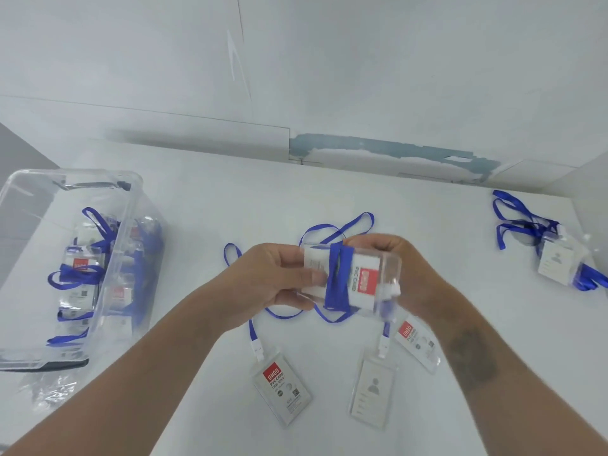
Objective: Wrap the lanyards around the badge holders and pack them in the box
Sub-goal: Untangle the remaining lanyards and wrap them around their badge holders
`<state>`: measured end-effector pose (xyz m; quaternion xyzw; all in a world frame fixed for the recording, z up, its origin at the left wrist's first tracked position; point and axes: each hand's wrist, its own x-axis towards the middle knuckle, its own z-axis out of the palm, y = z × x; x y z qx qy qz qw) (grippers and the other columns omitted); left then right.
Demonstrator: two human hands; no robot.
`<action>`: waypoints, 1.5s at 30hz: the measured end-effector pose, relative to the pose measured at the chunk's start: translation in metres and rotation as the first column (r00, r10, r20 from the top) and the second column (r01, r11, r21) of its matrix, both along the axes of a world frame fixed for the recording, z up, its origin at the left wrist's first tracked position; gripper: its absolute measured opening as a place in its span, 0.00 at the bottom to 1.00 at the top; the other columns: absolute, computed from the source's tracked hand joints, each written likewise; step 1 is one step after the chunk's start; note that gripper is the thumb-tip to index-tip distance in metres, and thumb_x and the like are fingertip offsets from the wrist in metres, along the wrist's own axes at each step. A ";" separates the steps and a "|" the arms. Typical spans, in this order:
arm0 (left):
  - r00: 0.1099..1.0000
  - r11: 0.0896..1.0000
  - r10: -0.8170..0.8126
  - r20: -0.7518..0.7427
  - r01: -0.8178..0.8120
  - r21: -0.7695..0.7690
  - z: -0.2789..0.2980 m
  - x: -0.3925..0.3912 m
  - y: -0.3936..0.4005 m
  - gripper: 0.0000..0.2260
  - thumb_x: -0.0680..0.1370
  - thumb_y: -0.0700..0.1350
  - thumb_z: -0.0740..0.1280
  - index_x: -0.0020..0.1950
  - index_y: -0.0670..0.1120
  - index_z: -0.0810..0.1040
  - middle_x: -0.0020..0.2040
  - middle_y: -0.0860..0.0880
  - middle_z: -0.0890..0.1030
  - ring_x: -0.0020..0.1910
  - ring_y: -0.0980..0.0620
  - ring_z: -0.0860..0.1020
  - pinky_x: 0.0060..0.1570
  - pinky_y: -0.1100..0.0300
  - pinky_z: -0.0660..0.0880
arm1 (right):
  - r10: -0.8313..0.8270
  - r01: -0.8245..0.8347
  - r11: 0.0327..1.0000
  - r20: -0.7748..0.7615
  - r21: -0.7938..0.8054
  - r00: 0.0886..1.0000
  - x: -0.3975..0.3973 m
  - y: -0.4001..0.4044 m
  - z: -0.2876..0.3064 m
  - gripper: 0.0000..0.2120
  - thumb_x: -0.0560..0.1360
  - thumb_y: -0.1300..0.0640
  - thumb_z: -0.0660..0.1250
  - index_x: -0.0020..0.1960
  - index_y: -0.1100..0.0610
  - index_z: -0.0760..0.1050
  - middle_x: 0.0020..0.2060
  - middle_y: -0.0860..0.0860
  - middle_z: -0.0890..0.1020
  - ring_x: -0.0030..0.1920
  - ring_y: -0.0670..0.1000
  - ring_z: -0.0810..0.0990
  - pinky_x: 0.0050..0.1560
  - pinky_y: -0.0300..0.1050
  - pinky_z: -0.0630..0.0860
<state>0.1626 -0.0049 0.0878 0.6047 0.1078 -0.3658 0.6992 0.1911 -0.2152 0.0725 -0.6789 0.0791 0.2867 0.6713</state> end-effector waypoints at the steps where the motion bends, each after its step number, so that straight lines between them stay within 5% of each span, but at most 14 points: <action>1: 0.995 0.994 0.091 -0.039 -0.093 -0.064 -0.002 -0.001 -0.001 0.08 0.76 0.36 0.70 0.52 0.43 0.85 0.51 0.42 0.86 0.44 0.48 0.84 0.43 0.60 0.82 | -0.071 0.075 0.995 -0.060 0.069 0.996 -0.008 0.005 -0.009 0.09 0.63 0.66 0.68 0.32 0.54 0.82 0.28 0.50 0.79 0.29 0.50 0.76 0.32 0.40 0.74; 4: 0.941 0.945 0.325 -0.090 -0.327 -0.008 -0.011 -0.001 -0.004 0.07 0.77 0.37 0.69 0.54 0.42 0.83 0.51 0.43 0.86 0.47 0.48 0.85 0.44 0.59 0.82 | -0.120 0.112 0.989 -0.074 -0.100 0.990 -0.031 0.024 -0.023 0.10 0.67 0.62 0.69 0.29 0.53 0.76 0.22 0.47 0.65 0.26 0.49 0.60 0.28 0.38 0.60; 7: 0.888 0.859 0.459 0.021 -0.450 0.244 -0.018 -0.001 -0.003 0.06 0.76 0.36 0.70 0.50 0.43 0.84 0.45 0.46 0.87 0.43 0.49 0.86 0.44 0.57 0.83 | 0.071 -0.031 0.928 0.096 -0.372 0.993 -0.051 0.037 -0.019 0.12 0.77 0.55 0.67 0.35 0.50 0.79 0.24 0.45 0.74 0.26 0.44 0.65 0.30 0.35 0.64; 11: 0.941 0.784 0.249 0.229 -0.334 0.523 -0.026 -0.004 0.001 0.07 0.75 0.40 0.69 0.47 0.51 0.85 0.39 0.52 0.86 0.41 0.46 0.85 0.46 0.47 0.83 | 0.407 -0.140 0.702 0.232 -0.698 0.883 -0.064 0.029 -0.004 0.08 0.78 0.49 0.65 0.45 0.50 0.80 0.35 0.45 0.79 0.36 0.44 0.74 0.40 0.39 0.71; 13: 0.967 0.782 0.101 0.236 -0.224 0.582 -0.023 -0.007 0.005 0.06 0.74 0.42 0.68 0.43 0.52 0.84 0.37 0.53 0.86 0.40 0.46 0.85 0.47 0.45 0.82 | 0.440 -0.120 0.676 0.268 -0.727 0.857 -0.055 0.022 0.012 0.05 0.75 0.47 0.67 0.48 0.44 0.82 0.41 0.40 0.82 0.43 0.42 0.78 0.46 0.38 0.74; 15: 0.978 0.810 -0.063 0.200 -0.067 0.583 -0.021 -0.010 0.009 0.06 0.75 0.43 0.68 0.43 0.51 0.84 0.38 0.53 0.86 0.40 0.48 0.85 0.48 0.47 0.82 | 0.487 -0.151 0.673 0.280 -0.724 0.827 -0.043 0.016 0.030 0.03 0.73 0.49 0.70 0.45 0.42 0.83 0.39 0.36 0.82 0.40 0.41 0.78 0.43 0.36 0.74; 19: 0.949 0.884 -0.295 0.112 0.227 0.408 -0.002 -0.016 0.014 0.10 0.76 0.41 0.72 0.38 0.53 0.85 0.36 0.53 0.85 0.37 0.55 0.84 0.40 0.63 0.81 | 0.472 -0.293 0.791 0.231 -0.537 0.851 -0.019 0.005 0.051 0.03 0.69 0.54 0.77 0.39 0.48 0.84 0.33 0.43 0.84 0.32 0.42 0.79 0.35 0.32 0.73; 22: 0.942 0.921 -0.328 0.067 0.303 0.243 0.004 -0.016 0.021 0.05 0.76 0.41 0.72 0.50 0.46 0.85 0.47 0.45 0.86 0.44 0.49 0.85 0.44 0.59 0.80 | 0.414 -0.358 0.882 0.145 -0.306 0.898 -0.011 0.001 0.046 0.04 0.66 0.58 0.79 0.38 0.51 0.85 0.35 0.50 0.86 0.36 0.46 0.83 0.40 0.36 0.77; 27: 0.996 0.992 -0.082 -0.043 0.078 -0.096 0.003 -0.022 0.019 0.12 0.71 0.40 0.72 0.54 0.42 0.85 0.50 0.42 0.85 0.42 0.48 0.84 0.40 0.61 0.81 | 0.062 -0.037 0.961 -0.085 0.273 0.994 -0.023 0.015 0.017 0.11 0.69 0.62 0.69 0.31 0.53 0.85 0.29 0.49 0.84 0.29 0.46 0.82 0.31 0.38 0.78; 30: 0.980 0.980 0.141 -0.139 -0.158 -0.120 -0.003 -0.027 0.007 0.11 0.69 0.41 0.72 0.50 0.44 0.86 0.50 0.41 0.85 0.42 0.47 0.84 0.37 0.61 0.81 | 0.007 0.062 0.886 -0.148 0.460 0.989 -0.040 0.023 -0.003 0.09 0.67 0.49 0.74 0.40 0.54 0.85 0.35 0.53 0.83 0.36 0.53 0.81 0.38 0.44 0.76; 33: 0.939 0.952 0.278 -0.200 -0.298 -0.075 -0.003 -0.034 -0.001 0.07 0.75 0.37 0.69 0.48 0.44 0.87 0.50 0.41 0.86 0.43 0.47 0.84 0.38 0.61 0.82 | -0.186 0.292 0.841 -0.263 0.455 0.947 -0.045 0.029 -0.009 0.35 0.59 0.40 0.79 0.55 0.63 0.77 0.50 0.63 0.77 0.51 0.64 0.74 0.54 0.58 0.70; 37: 0.892 0.911 0.397 -0.217 -0.411 -0.023 0.001 -0.038 -0.008 0.08 0.76 0.37 0.69 0.53 0.42 0.85 0.49 0.43 0.86 0.44 0.48 0.85 0.41 0.60 0.82 | -0.194 0.252 0.904 -0.194 0.345 0.962 -0.040 0.028 -0.006 0.28 0.75 0.38 0.63 0.61 0.61 0.79 0.56 0.61 0.83 0.56 0.63 0.81 0.58 0.60 0.77; 41: 0.912 0.931 0.362 -0.195 -0.363 0.030 0.004 -0.037 -0.009 0.08 0.77 0.38 0.69 0.55 0.44 0.83 0.50 0.44 0.86 0.48 0.46 0.85 0.50 0.54 0.81 | -0.064 0.064 0.996 -0.005 0.061 0.998 -0.030 0.023 0.000 0.12 0.75 0.52 0.69 0.50 0.60 0.82 0.47 0.60 0.85 0.48 0.62 0.84 0.45 0.50 0.80; 45: 0.978 0.967 0.208 -0.022 -0.203 0.155 0.012 -0.029 0.001 0.11 0.77 0.39 0.69 0.56 0.52 0.83 0.51 0.52 0.86 0.53 0.51 0.84 0.56 0.52 0.79 | 0.075 -0.072 0.995 0.037 -0.076 0.997 -0.024 0.013 0.009 0.13 0.74 0.53 0.72 0.47 0.64 0.80 0.40 0.60 0.83 0.39 0.56 0.81 0.39 0.44 0.77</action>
